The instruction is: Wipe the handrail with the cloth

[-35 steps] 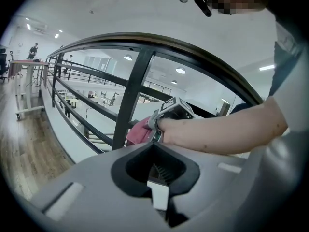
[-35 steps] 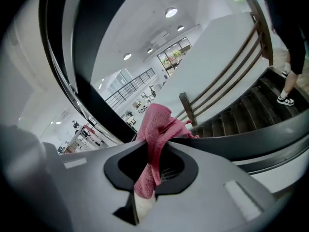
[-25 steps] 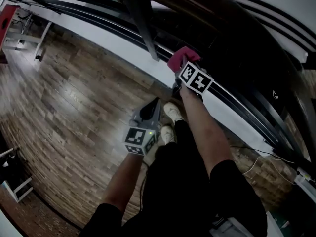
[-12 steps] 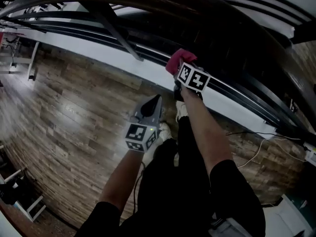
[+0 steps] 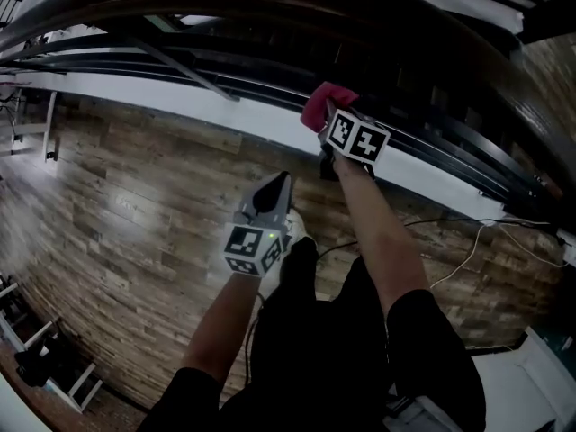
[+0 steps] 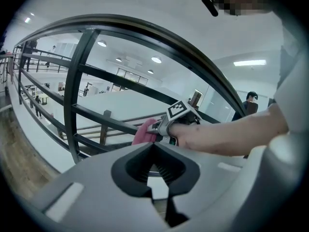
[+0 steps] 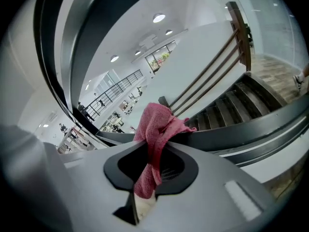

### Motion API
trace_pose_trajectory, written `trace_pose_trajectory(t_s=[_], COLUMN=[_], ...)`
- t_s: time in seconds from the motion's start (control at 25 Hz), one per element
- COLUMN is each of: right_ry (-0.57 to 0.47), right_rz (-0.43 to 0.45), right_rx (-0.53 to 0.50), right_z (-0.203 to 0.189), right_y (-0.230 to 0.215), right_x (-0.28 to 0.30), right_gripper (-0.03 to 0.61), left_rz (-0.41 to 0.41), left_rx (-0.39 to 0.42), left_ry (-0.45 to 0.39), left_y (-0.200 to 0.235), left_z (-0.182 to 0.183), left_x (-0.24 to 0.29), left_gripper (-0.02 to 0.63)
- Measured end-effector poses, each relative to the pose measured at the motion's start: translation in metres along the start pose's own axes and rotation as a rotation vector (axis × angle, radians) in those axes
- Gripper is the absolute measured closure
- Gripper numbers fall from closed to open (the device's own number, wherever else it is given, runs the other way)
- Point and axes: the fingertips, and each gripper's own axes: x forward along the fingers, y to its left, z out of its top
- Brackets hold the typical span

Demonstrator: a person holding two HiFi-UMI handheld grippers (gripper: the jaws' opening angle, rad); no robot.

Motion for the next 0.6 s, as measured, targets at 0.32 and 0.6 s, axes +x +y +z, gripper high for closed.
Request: trace_pose_trajectory(t_s=[0.32, 0.6], right_ry=[-0.005, 0.010], right_rz=[-0.041, -0.085], right_rx=[0.089, 0.070], right_z=[0.007, 0.007], right_y=[-0.069, -0.137], right_x=[-0.041, -0.083], right_gripper=[0.532, 0.532], left_rz=[0.016, -0.057], left_rx=[0.036, 0.039], left_ry=[-0.023, -0.002], left_y=[-0.045, -0.104], left_z=[0.000, -0.014], left_x=[0.029, 0.059], left_gripper=[0.614, 0.614])
